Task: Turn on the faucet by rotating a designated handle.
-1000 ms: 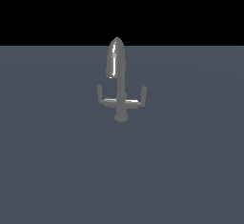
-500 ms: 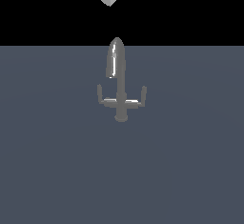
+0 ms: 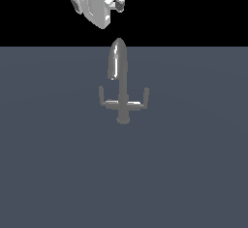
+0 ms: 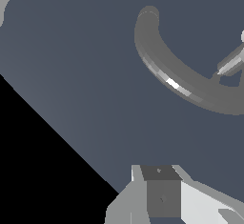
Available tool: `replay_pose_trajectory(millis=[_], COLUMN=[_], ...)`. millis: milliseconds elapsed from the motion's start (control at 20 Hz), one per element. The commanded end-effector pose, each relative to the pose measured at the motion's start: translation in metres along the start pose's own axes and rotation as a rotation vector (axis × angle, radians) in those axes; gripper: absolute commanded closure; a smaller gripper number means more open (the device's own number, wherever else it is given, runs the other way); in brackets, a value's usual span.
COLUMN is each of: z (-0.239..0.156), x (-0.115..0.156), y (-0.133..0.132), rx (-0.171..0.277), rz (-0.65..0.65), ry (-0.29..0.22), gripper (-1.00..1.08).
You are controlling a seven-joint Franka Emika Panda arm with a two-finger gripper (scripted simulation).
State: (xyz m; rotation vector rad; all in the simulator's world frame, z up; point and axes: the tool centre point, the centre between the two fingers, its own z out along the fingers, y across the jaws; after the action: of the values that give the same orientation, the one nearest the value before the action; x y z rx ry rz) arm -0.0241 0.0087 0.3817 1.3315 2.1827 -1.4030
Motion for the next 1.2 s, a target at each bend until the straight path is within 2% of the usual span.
replay_pose_trajectory(millis=[0,600,1150], z=[-0.001,-0.002,0.0], x=[0.002,0.017,0.038], y=[0.012,0.069,0.12], rx=[0.013,0.089,0.176], rz=[-0.079,-0.441,-0.759], ry=[-0.028,-0.141,-0.214], gripper=[1.08,1.08,1.08])
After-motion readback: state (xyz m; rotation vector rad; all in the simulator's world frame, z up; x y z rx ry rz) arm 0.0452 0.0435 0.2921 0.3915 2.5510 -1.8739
